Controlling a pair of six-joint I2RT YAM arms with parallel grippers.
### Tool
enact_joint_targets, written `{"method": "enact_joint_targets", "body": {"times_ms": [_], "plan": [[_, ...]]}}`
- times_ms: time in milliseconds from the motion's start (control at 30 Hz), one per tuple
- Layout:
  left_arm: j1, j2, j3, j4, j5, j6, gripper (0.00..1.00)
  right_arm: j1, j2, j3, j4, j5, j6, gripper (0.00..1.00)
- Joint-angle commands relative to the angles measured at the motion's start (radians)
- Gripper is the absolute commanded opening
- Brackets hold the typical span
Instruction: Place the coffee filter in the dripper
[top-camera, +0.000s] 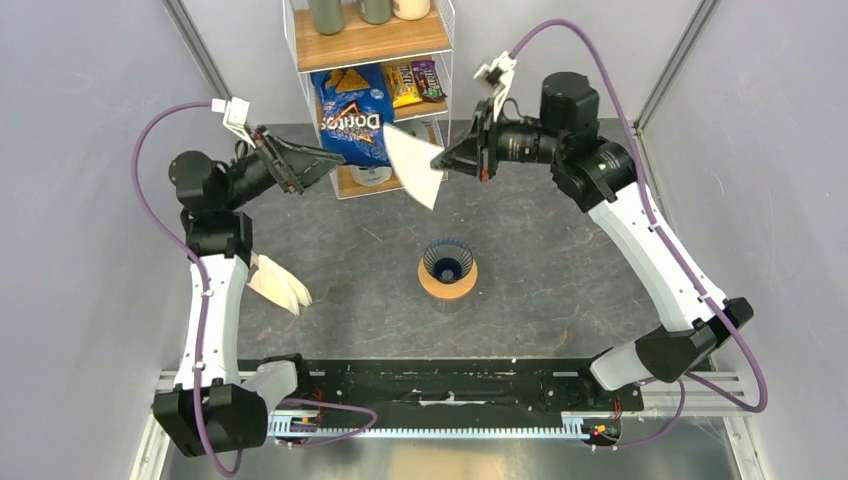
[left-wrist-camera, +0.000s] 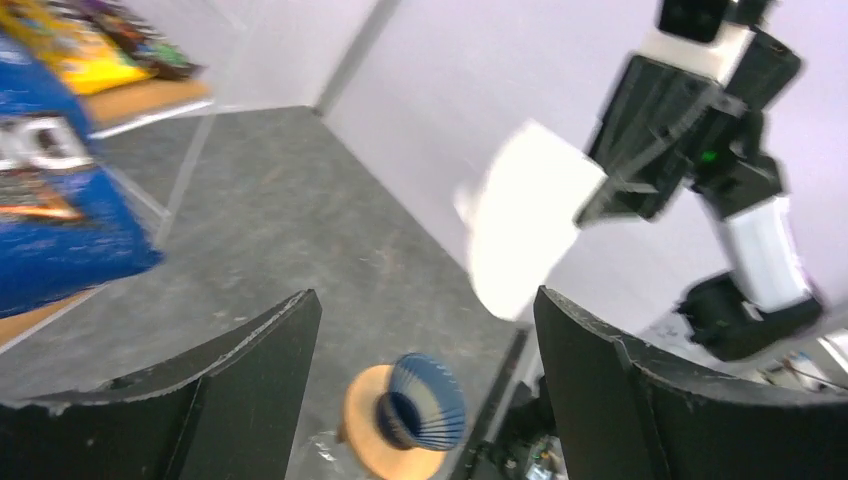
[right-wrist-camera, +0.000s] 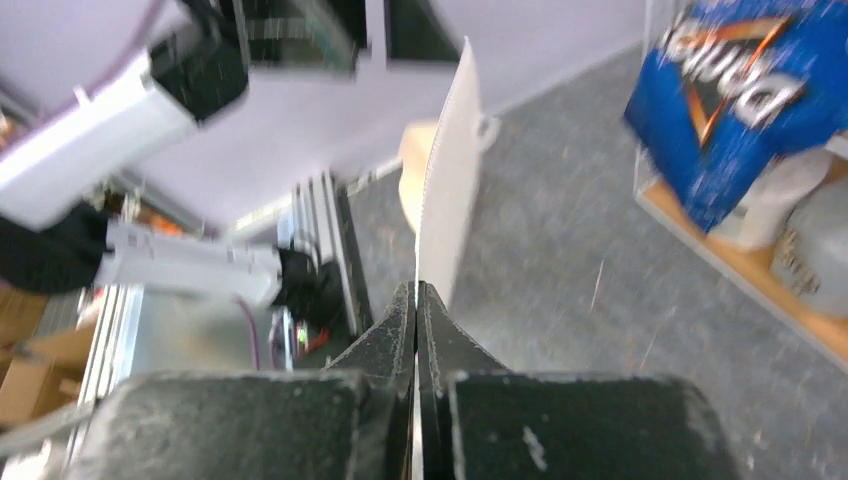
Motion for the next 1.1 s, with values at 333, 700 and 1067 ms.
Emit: {"method": "enact_joint_targets", "body": {"times_ms": [333,700,1067], "plan": [[-0.305,-0.049,-0.047,0.345,-0.065,-0.217,0.9,0.005,-0.035,0.019,0.607,0.082,0.362,0.0],[-0.391,0.039,0.04,0.437,-0.148,-0.264,0.84,0.054,-0.058,-0.028,0.576,0.046,0.288,0.0],[-0.411,0.0,0.045,0.251,0.002,-0.001,0.02,0.037,-0.127,-0.061,0.226,0.028,-0.025,0.66]]}}
